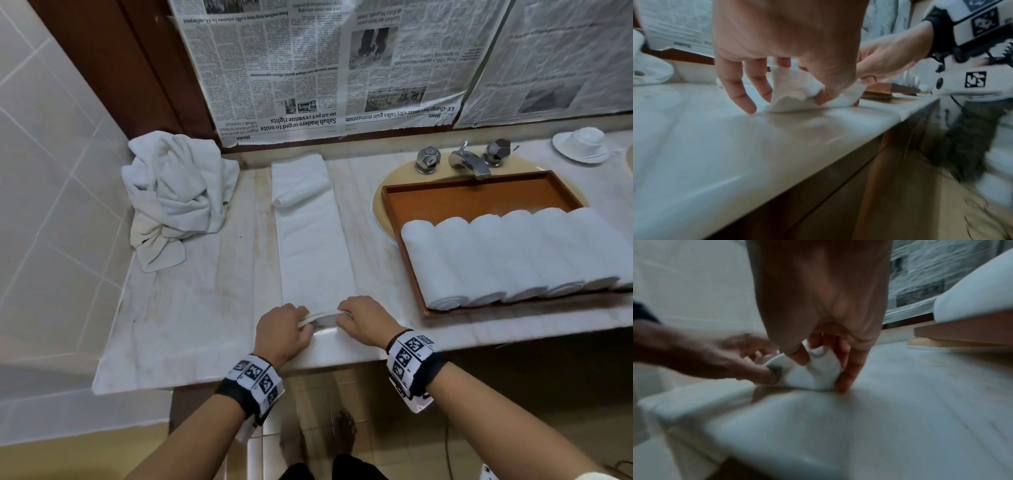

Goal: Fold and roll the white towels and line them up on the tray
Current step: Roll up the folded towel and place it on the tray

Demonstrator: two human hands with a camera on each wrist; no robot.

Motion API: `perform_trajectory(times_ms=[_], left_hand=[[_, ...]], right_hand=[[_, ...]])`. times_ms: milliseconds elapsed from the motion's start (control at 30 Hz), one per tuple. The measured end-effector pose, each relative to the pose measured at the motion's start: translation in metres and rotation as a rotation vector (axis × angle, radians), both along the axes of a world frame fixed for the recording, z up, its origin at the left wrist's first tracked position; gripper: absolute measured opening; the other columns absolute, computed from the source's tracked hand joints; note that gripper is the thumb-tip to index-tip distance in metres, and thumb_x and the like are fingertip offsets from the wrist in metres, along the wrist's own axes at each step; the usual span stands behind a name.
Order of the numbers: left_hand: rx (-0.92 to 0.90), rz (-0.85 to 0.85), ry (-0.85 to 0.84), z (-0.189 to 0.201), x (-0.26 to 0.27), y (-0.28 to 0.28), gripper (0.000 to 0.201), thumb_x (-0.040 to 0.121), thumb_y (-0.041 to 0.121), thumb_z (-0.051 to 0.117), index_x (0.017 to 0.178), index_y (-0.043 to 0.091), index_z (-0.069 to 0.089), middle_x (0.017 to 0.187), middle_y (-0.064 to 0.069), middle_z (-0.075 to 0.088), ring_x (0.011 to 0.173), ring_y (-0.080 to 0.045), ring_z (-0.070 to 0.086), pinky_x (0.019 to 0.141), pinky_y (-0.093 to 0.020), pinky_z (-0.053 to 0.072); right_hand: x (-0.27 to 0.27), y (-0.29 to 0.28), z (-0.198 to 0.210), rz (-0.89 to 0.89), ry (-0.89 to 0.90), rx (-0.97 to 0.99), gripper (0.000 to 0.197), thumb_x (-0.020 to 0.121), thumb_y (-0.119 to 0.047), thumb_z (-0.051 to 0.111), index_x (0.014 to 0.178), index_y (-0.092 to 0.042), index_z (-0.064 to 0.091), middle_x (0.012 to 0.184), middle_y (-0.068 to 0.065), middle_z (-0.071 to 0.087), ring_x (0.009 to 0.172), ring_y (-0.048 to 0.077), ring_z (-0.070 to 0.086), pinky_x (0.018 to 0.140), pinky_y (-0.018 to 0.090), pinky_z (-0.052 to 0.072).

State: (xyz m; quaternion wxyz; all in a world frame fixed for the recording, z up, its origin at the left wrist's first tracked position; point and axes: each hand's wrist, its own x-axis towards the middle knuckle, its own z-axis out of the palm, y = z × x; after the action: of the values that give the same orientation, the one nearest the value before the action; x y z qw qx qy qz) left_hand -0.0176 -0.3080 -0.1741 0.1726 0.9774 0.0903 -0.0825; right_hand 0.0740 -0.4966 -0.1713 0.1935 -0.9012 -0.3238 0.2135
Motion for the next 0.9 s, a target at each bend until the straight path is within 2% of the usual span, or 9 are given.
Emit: perform_trajectory(times_ms=[100,200,367,467,600,667,733,800,900], left_hand=[[-0.301,0.057,0.115,0.010,0.004,0.020,0.040,0.077,0.051,0.049,0.091,0.027,0.077,0.080,0.005,0.072,0.077,-0.014,0.064,0.066,-0.030,0.045],[-0.389,0.101,0.190,0.019,0.008,0.033,0.039,0.075,0.049,0.052,0.092,0.026,0.078,0.086,0.006,0.074,0.083,-0.013,0.065,0.078,-0.031,0.050],[-0.335,0.128,0.195,0.012,0.015,0.032,0.026,0.097,0.029,0.053,0.102,0.018,0.075,0.103,0.001,0.072,0.096,-0.019,0.062,0.087,-0.032,0.048],[-0.290,0.159,0.130,0.007,0.015,0.022,0.023,0.097,0.023,0.049,0.105,0.018,0.070,0.100,0.000,0.067,0.091,-0.018,0.057,0.077,-0.030,0.043],[-0.292,0.159,0.055,-0.001,0.006,0.012,0.015,0.092,0.015,0.050,0.102,0.020,0.059,0.099,-0.004,0.056,0.088,-0.024,0.056,0.073,-0.033,0.044],[-0.222,0.097,-0.026,-0.007,0.002,0.009,0.017,0.089,0.010,0.053,0.103,0.015,0.062,0.109,-0.003,0.048,0.093,-0.024,0.052,0.076,-0.034,0.045],[-0.162,-0.002,-0.105,-0.013,-0.001,0.006,0.020,0.089,0.005,0.055,0.104,0.017,0.063,0.110,-0.001,0.045,0.093,-0.021,0.046,0.070,-0.033,0.046],[-0.137,-0.116,-0.129,-0.017,-0.004,0.004,0.020,0.093,0.009,0.055,0.107,0.019,0.064,0.106,0.001,0.051,0.093,-0.022,0.048,0.068,-0.032,0.045],[-0.170,-0.162,-0.117,-0.019,-0.006,0.007,0.026,0.091,0.038,0.058,0.111,0.022,0.061,0.106,0.006,0.053,0.098,-0.017,0.047,0.072,-0.028,0.041]], right_hand=[[0.009,-0.005,-0.005,-0.100,0.068,0.072,0.021,0.093,-0.023,0.053,0.089,-0.007,0.066,0.087,0.007,0.066,0.082,0.023,0.054,0.068,0.032,0.037],[0.012,-0.010,-0.011,-0.231,0.148,0.151,0.024,0.093,-0.026,0.058,0.112,-0.013,0.067,0.106,0.003,0.067,0.097,0.017,0.055,0.080,0.027,0.042],[0.009,-0.016,-0.018,-0.230,0.074,0.265,0.014,0.095,-0.014,0.059,0.106,-0.015,0.067,0.102,0.000,0.063,0.091,0.013,0.057,0.077,0.016,0.039],[0.001,-0.016,-0.023,-0.154,-0.044,0.237,0.014,0.097,-0.011,0.056,0.104,-0.015,0.067,0.106,0.000,0.055,0.085,0.021,0.058,0.079,0.029,0.047],[-0.005,-0.016,-0.025,0.013,-0.242,0.127,0.015,0.090,-0.004,0.059,0.101,-0.008,0.069,0.103,0.005,0.060,0.090,0.027,0.059,0.061,0.040,0.053],[-0.006,-0.016,-0.021,0.101,-0.359,0.053,0.014,0.083,-0.016,0.059,0.092,-0.010,0.068,0.097,0.004,0.062,0.089,0.026,0.058,0.057,0.038,0.052],[-0.010,-0.016,-0.017,0.190,-0.428,-0.068,0.024,0.076,-0.032,0.057,0.085,-0.014,0.068,0.094,0.002,0.062,0.089,0.023,0.057,0.063,0.035,0.050],[-0.011,-0.013,-0.014,0.210,-0.464,-0.146,0.022,0.069,-0.032,0.066,0.083,-0.014,0.068,0.092,0.002,0.062,0.089,0.023,0.057,0.068,0.035,0.049],[-0.013,-0.006,-0.017,0.185,-0.464,-0.148,0.019,0.063,-0.023,0.076,0.076,-0.013,0.067,0.083,0.004,0.062,0.080,0.024,0.058,0.065,0.035,0.048]])
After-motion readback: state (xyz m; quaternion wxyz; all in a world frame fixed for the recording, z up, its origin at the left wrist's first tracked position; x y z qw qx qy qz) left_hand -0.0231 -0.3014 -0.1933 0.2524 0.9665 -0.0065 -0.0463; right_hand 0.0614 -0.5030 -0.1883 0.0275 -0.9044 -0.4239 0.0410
